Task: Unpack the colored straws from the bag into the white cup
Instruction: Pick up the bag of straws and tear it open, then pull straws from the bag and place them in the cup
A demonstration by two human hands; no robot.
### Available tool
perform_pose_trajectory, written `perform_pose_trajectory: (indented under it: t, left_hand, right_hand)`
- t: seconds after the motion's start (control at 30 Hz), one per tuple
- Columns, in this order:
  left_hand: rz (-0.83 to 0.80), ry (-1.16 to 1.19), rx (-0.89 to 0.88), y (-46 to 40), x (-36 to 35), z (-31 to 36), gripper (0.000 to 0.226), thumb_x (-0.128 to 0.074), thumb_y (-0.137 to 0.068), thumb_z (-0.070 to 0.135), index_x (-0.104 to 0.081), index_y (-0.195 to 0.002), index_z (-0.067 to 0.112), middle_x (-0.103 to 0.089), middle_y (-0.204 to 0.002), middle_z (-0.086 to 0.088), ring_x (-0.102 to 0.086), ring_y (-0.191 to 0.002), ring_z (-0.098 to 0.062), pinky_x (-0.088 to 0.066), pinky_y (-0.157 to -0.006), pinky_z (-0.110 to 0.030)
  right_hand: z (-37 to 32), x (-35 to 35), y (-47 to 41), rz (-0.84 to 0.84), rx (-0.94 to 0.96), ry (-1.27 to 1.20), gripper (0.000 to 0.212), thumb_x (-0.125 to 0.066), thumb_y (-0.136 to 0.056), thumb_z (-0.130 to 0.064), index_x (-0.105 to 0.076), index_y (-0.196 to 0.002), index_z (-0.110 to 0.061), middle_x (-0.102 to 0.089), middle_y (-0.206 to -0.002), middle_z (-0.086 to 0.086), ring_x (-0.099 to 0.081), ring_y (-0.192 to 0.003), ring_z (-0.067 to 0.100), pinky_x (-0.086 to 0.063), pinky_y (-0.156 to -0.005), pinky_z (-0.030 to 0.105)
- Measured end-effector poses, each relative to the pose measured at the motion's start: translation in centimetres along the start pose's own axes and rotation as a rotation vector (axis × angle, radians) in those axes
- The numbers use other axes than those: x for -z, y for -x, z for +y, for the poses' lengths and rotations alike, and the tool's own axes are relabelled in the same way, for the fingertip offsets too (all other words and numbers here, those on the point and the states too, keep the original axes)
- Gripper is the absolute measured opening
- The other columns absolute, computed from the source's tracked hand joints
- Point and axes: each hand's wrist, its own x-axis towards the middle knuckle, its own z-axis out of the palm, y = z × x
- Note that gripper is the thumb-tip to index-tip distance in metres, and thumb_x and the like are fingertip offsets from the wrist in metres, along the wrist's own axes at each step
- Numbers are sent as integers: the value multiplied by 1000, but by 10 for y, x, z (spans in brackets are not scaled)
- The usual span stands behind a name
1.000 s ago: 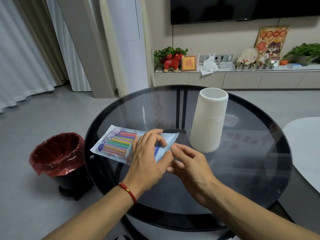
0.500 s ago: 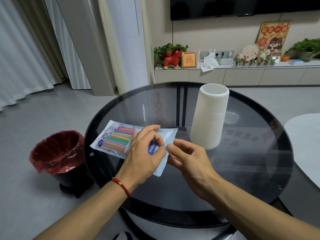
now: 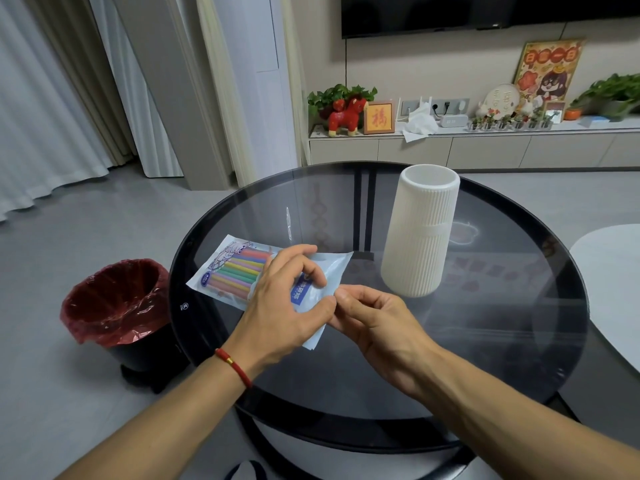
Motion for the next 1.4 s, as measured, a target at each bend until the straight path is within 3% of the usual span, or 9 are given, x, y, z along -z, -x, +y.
perform_pose_trajectory:
  t: [0.4, 0.67, 0.83, 0.97, 1.03, 1.13, 1.2, 1.27, 1.4]
  left_hand:
    - [-26, -217, -57, 2, -9, 6, 17, -65, -82, 25, -55, -71, 19, -55, -125, 10, -54, -112, -11, -49, -91, -35]
    - [-324, -533, -45, 4, -18, 14, 5, -48, -95, 20, -48, -98, 17, -38, -144, 0, -36, -132, -17, -43, -103, -44]
    - [-303, -504, -84, 5, -21, 11, 22, -46, -95, 16, -56, -115, 9, -43, -144, -2, -37, -133, -17, -35, -111, -36]
    - [-141, -382, -53, -3, -11, 12, 1, -49, -92, 12, -50, -92, 12, -57, -119, -5, -54, -105, -25, -45, -88, -46]
    - [-176, -381, -121, -6, -6, 3, 15, -48, -95, 15, -41, -83, 20, -58, -130, 1, -52, -124, -23, -42, -102, -47]
    - [-444, -368, -178, -1, -1, -15, 23, -56, -94, 45, -42, -98, 26, -37, -154, 15, -8, -152, -3, -1, -123, -56]
    - [-579, -375, -182, 0, 1, -23, 82, -68, -70, 74, -32, -133, 35, -23, -158, 20, -1, -152, -2, 6, -122, -54]
    - [-556, -534, -297, -2, 0, -27, 126, -69, -56, 83, -4, -154, 39, -16, -159, 21, -11, -151, -9, -1, -121, -50]
    - [-290, -603, -400, -8, -10, -24, 103, -57, -71, 69, -19, -156, 24, -51, -128, 8, -50, -123, -14, -26, -116, -53]
  right_hand:
    - [1, -2, 1, 209, 167, 598, 12, -62, -93, -5, -70, -90, 3, -73, -65, 7, -73, -62, 21, -66, -81, 44]
    - [1, 4, -3, 222, 108, 807, 13, -68, -83, -12, -60, -77, -5, -76, -62, 14, -72, -52, 25, -63, -59, 37]
    - [-10, 2, -8, 178, 89, 915, 14, -68, -78, -13, -60, -70, -5, -72, -57, 14, -68, -50, 24, -58, -56, 35]
    - [-19, 9, -4, 145, 48, 1200, 13, -67, -80, -13, -57, -72, -9, -74, -57, 12, -70, -47, 21, -60, -51, 32]
    - [-21, 12, -2, 146, 25, 1199, 16, -68, -82, -16, -56, -71, -11, -75, -57, 11, -68, -45, 16, -53, -44, 23]
    - [-20, 15, 0, 141, 29, 1141, 19, -68, -79, -23, -56, -71, -12, -75, -57, 12, -65, -43, 15, -48, -44, 20]
    - [-22, 17, 1, 125, 22, 1100, 23, -69, -75, -30, -56, -71, -11, -74, -58, 13, -64, -44, 18, -50, -48, 24]
    - [-24, 19, 2, 87, 18, 1050, 30, -67, -66, -39, -56, -69, -11, -73, -57, 14, -63, -46, 21, -51, -50, 28]
    - [-27, 24, 2, 50, 15, 1024, 23, -67, -70, -31, -55, -66, -12, -68, -52, 10, -63, -46, 22, -49, -44, 28]
